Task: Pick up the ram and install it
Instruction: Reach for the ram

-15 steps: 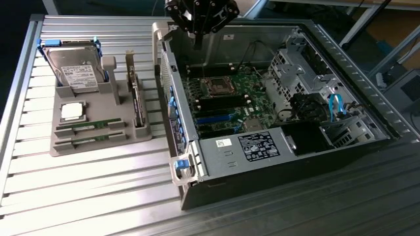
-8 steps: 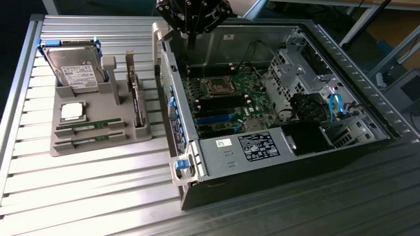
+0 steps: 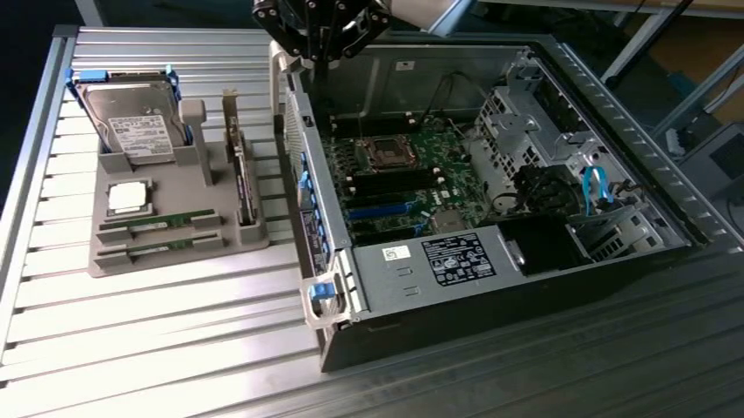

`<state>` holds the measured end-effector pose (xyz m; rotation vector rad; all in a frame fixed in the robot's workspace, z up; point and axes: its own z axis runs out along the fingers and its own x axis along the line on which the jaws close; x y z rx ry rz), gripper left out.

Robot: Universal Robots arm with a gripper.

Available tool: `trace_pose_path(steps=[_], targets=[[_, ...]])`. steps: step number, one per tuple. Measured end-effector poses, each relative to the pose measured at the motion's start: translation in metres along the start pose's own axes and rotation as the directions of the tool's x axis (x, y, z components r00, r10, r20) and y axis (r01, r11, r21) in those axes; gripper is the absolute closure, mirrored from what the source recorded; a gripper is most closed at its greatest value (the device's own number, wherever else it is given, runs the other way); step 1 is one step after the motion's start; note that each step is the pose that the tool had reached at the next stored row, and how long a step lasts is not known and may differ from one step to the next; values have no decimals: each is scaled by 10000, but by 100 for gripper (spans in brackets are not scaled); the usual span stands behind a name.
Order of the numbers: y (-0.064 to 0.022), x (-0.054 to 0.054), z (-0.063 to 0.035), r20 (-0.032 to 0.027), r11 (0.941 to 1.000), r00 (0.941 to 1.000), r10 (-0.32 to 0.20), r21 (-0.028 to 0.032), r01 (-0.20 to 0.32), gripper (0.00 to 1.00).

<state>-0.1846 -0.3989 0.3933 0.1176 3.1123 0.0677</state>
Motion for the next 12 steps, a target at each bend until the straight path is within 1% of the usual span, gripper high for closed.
trace_pose_path(steps=[12], targets=[[-18,241,-7,0,10000,10000,-3,0,3,90]])
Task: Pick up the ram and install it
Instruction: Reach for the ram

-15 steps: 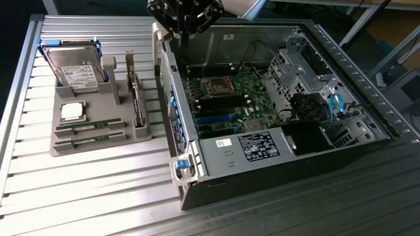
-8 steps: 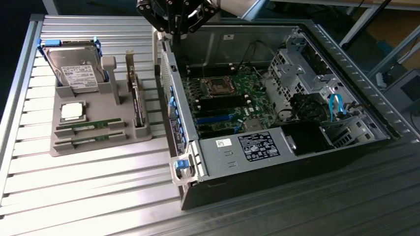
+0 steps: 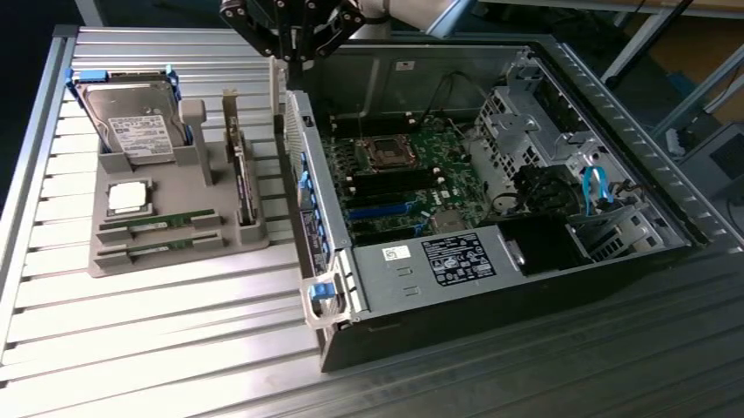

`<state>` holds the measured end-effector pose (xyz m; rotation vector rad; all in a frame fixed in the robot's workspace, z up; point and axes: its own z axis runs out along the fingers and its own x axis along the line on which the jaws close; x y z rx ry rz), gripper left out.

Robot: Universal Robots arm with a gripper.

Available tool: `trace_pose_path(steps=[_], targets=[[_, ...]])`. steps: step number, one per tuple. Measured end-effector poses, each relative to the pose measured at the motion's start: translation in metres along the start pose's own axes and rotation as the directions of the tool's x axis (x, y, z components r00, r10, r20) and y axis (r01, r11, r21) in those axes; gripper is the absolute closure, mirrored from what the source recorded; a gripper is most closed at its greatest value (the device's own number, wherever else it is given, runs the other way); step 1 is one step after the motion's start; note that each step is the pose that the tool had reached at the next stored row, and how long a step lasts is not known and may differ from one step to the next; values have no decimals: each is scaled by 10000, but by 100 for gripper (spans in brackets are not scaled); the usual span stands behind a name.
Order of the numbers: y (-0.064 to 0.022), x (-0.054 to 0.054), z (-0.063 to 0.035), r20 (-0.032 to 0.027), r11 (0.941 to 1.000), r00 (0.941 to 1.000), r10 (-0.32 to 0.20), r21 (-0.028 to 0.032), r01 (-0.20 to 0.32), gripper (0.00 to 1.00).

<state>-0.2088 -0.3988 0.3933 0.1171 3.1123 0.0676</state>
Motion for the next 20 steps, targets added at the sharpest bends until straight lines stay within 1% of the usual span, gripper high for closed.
trace_pose_path(steps=[3,16,20], targets=[[-6,73,-2,0,10000,10000,-2,0,2,90],[-24,315,-9,0,10000,10000,-3,0,3,90],[-33,435,-12,0,10000,10000,-3,0,3,90]])
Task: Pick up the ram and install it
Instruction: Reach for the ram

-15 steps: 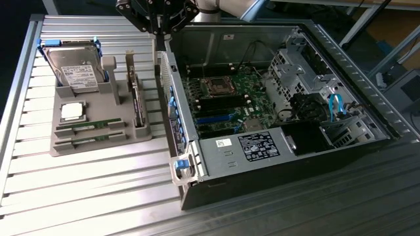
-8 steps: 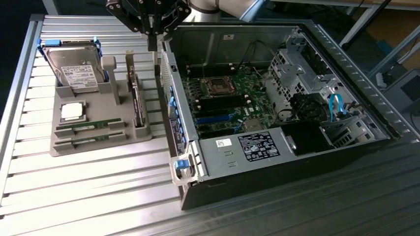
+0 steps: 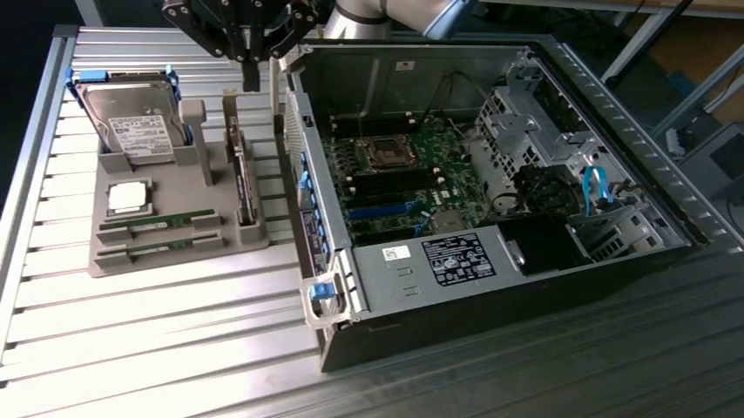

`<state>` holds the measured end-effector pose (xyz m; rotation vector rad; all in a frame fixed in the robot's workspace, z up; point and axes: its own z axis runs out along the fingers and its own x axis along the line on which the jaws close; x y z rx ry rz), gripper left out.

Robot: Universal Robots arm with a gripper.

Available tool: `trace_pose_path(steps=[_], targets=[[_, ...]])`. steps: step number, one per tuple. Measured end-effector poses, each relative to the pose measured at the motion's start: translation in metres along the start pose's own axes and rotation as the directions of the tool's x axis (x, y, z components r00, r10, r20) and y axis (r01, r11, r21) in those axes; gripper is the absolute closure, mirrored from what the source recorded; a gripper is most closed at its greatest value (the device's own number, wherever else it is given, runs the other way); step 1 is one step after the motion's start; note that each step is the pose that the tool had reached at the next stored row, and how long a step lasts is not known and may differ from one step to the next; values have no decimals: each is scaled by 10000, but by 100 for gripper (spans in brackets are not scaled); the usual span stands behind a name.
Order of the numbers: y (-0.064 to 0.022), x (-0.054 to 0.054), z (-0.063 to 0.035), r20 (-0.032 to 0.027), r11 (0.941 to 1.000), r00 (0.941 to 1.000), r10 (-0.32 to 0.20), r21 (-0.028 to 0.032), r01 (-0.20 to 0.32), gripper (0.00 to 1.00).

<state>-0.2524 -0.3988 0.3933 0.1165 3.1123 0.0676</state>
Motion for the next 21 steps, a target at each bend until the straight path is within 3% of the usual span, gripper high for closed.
trace_pose_path(steps=[21], targets=[[-40,543,-15,0,10000,10000,0,0,0,90]])
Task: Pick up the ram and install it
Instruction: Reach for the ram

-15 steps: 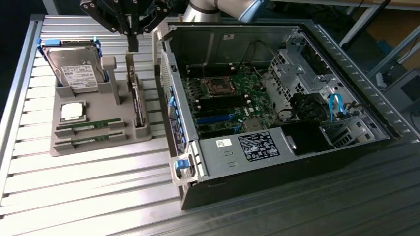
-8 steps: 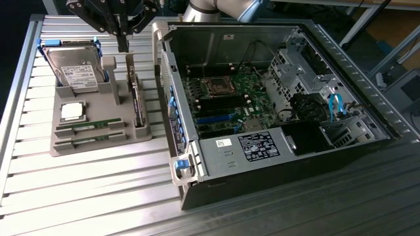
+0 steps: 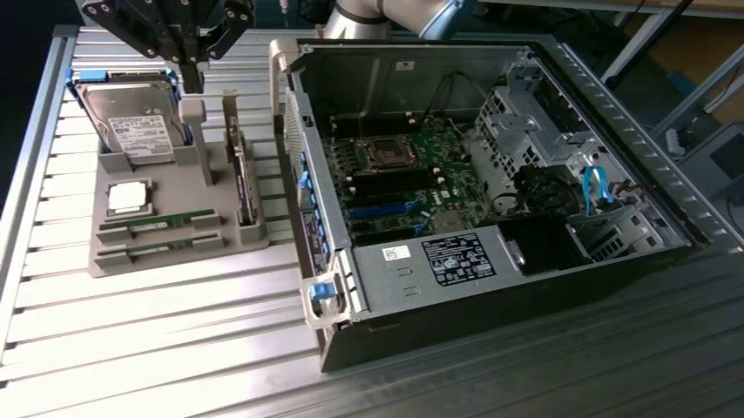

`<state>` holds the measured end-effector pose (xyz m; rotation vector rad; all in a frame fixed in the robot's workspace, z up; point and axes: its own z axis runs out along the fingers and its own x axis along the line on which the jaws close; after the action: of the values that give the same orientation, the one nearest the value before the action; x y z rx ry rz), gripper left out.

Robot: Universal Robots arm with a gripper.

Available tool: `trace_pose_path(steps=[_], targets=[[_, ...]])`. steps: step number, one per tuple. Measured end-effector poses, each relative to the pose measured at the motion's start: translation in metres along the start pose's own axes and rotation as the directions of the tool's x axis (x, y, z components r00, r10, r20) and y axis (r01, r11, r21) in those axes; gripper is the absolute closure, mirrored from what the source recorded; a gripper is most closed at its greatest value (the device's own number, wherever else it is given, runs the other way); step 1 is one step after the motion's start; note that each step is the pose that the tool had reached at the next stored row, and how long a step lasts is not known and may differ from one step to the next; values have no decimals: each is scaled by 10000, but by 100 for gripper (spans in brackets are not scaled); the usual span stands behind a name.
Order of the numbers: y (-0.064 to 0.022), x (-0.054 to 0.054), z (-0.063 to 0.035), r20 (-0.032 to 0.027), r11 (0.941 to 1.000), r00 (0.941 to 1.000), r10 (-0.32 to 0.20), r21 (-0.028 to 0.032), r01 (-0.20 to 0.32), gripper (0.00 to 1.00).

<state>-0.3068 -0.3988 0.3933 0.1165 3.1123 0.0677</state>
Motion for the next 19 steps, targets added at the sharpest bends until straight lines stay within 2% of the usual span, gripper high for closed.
trace_pose_path(steps=[19], targets=[[-33,438,-12,0,10000,10000,1,0,-1,90]])
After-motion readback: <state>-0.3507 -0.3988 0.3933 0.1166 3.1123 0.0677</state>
